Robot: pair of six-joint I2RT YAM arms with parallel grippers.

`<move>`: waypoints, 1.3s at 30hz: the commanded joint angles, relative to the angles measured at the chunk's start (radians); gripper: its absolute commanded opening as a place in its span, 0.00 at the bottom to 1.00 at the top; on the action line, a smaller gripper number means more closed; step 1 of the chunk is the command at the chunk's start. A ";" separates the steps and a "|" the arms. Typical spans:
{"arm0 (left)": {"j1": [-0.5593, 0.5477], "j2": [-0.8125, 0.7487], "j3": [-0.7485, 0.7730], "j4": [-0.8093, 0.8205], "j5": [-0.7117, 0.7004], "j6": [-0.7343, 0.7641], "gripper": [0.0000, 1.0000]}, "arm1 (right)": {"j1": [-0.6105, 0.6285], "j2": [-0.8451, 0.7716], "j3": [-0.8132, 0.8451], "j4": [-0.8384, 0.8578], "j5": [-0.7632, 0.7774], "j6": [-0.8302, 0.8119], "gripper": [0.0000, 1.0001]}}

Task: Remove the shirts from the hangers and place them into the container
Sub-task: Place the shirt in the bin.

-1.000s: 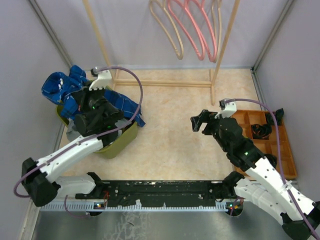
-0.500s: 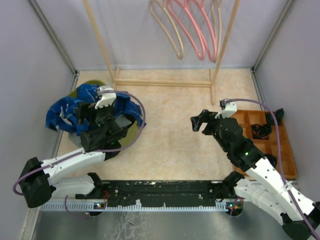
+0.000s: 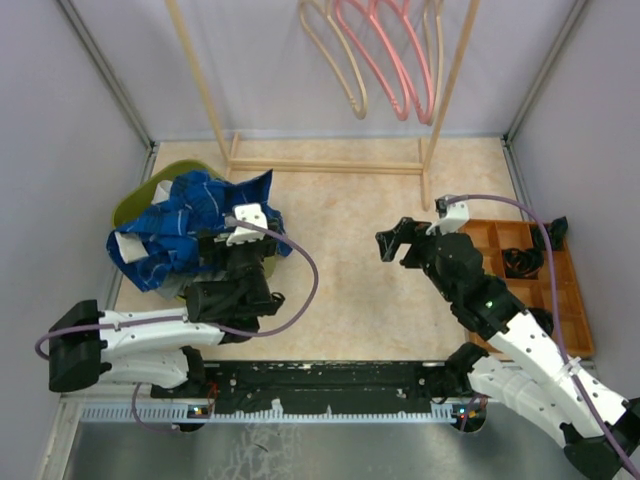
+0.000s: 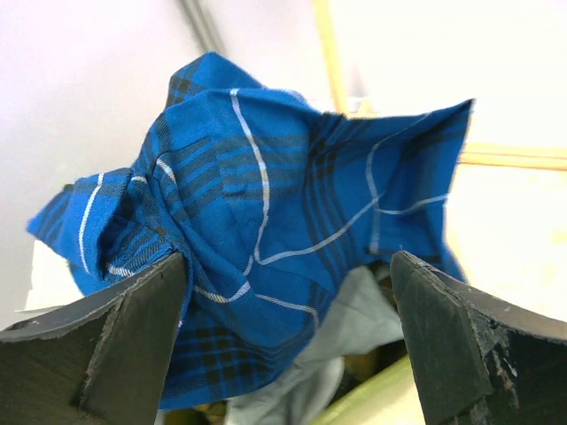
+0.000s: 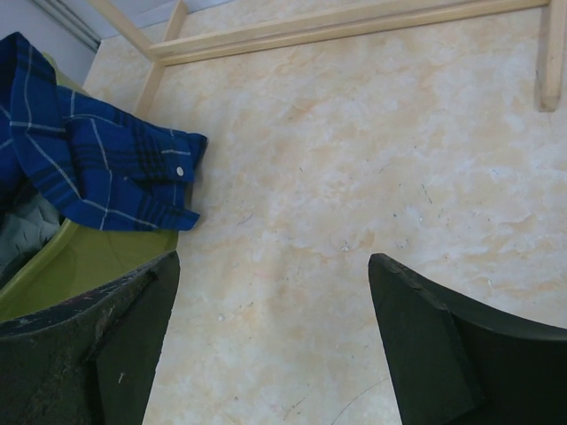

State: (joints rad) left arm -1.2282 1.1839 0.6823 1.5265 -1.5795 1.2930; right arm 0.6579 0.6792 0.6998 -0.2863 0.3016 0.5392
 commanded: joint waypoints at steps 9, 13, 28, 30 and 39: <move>-0.243 0.141 0.276 0.265 -0.030 -0.098 0.99 | -0.003 -0.018 -0.007 0.085 -0.023 -0.012 0.88; -0.302 0.127 0.294 0.264 -0.032 -0.150 0.99 | -0.003 -0.017 -0.005 0.084 -0.025 -0.016 0.89; -0.542 -0.040 0.150 0.264 -0.034 -0.158 0.99 | -0.003 -0.057 -0.024 0.172 -0.192 -0.100 0.88; -0.583 -0.048 0.110 0.264 -0.032 -0.226 0.99 | -0.002 -0.059 -0.035 0.196 -0.206 -0.098 0.88; -0.778 0.007 0.113 0.264 -0.030 -0.295 0.99 | -0.003 -0.058 -0.035 0.182 -0.231 -0.087 0.88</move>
State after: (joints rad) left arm -1.9434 1.1584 0.7719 1.5269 -1.5810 1.0447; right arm 0.6579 0.6304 0.6598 -0.1562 0.0986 0.4637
